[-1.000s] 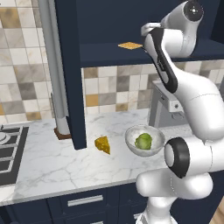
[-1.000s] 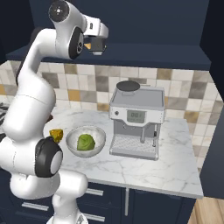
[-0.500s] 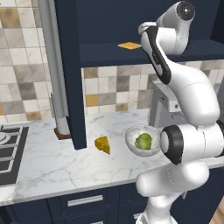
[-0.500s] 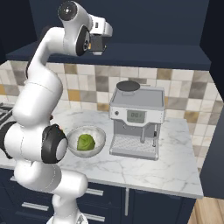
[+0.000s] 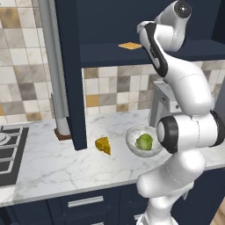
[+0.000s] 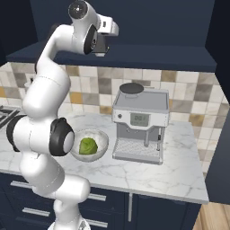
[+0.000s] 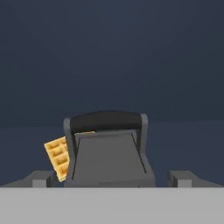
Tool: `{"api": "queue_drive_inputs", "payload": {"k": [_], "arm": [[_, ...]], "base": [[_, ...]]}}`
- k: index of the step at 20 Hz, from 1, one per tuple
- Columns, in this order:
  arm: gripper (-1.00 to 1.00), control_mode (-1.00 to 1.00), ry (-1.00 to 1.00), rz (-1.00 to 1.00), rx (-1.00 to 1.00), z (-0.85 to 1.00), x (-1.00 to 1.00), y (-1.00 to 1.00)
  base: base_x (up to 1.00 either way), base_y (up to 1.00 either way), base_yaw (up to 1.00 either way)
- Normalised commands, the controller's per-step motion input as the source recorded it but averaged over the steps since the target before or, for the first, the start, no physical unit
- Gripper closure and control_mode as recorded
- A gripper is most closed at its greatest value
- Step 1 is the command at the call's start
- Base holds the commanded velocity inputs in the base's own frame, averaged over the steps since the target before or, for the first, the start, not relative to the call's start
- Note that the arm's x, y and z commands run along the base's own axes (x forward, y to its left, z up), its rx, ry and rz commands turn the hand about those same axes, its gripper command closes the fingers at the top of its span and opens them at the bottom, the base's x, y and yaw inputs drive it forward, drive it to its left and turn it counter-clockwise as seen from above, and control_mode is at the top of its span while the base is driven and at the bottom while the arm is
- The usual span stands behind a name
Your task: Pick the cheese from the fridge and the cheese grater from the cabinet and place them next to the salad bowl.
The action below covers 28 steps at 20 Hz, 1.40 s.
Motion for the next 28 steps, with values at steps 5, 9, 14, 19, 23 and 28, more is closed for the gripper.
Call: {"api": "queue_drive_inputs", "payload": {"k": [5,9,14,19,23,28], "arm": [[-1.00,-1.00,0.04,0.05,0.00,0.00,0.29,-0.10],[-1.00,-1.00,0.05,0.05,0.00,-0.03,0.15,-0.01],[1.00,-1.00,0.00,0.05,0.00,-0.02,0.00,0.00],[1.00,-1.00,0.00,0.02,0.00,0.00,-0.06,0.00],[1.00,-1.00,-0.02,0.00,0.00,0.00,-0.14,0.00],[1.00,-1.00,-0.09,0.00,0.00,0.00,-0.67,0.02]], "base": [[0.00,0.00,0.00],[0.00,0.00,0.00],[0.00,0.00,0.00],[0.00,0.00,0.00],[0.00,0.00,0.00],[0.00,0.00,0.00]]}}
